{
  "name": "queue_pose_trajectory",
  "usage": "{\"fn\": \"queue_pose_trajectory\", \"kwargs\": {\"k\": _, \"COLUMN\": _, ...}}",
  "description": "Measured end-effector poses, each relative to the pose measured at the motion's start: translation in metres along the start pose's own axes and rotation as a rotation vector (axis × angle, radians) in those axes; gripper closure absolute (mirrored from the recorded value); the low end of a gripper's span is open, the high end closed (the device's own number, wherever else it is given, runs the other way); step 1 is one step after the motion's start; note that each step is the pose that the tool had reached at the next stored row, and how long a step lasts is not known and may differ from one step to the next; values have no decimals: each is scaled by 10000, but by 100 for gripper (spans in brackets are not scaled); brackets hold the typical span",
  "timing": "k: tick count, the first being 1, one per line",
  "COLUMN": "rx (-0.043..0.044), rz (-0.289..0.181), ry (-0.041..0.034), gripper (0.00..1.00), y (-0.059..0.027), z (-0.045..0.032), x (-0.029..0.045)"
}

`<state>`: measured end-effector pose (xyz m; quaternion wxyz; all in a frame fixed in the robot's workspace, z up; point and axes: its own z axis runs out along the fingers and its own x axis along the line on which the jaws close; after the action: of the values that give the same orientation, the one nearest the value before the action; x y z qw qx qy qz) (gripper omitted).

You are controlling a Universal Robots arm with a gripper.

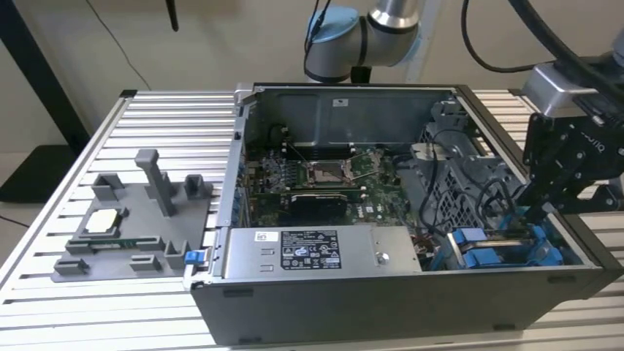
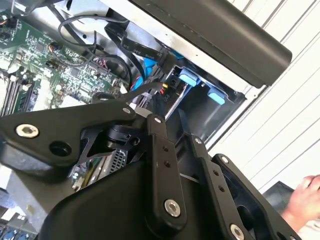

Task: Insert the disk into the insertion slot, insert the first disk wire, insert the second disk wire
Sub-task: 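Insert the first disk wire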

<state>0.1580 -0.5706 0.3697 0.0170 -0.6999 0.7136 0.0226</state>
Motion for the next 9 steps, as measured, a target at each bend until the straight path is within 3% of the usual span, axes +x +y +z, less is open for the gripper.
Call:
{"fn": "queue_pose_trajectory", "kwargs": {"k": 3, "rx": 0, "rz": -9, "ry": -5, "gripper": 0, "y": -26, "z": 0, "x": -1}}
{"fn": "queue_pose_trajectory", "kwargs": {"k": 7, "rx": -8, "rz": -42, "ry": -78, "gripper": 0, "y": -189, "z": -1, "x": -4}}
{"fn": "queue_pose_trajectory", "kwargs": {"k": 9, "rx": -12, "rz": -54, "ry": -286, "gripper": 0, "y": -242, "z": -1, "x": -5}}
